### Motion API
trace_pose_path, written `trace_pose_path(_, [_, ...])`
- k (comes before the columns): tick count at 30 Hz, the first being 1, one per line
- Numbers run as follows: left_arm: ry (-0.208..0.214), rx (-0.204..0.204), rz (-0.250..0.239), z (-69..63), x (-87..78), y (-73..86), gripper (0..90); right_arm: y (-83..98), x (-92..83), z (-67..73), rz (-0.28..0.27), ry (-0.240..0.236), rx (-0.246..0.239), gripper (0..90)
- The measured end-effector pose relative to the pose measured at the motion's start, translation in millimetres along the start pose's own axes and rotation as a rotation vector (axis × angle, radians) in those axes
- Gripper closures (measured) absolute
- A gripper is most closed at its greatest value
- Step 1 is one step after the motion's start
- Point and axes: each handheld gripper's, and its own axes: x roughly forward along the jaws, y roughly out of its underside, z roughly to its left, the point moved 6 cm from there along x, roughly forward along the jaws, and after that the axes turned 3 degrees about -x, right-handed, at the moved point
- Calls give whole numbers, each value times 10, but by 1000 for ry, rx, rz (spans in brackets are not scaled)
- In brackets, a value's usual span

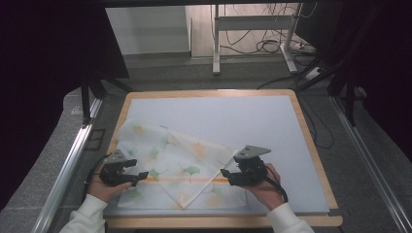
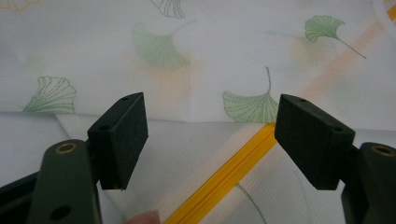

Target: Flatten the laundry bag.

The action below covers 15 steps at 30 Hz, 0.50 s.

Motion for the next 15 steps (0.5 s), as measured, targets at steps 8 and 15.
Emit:
trace_pose_path(8, [-1, 3, 7, -7, 11, 5, 253, -119, 216, 311, 0, -113, -12, 320])
trace_pose_path(15, [4, 7, 10, -14, 16, 8, 253, -105, 262, 481, 11, -142, -28, 320])
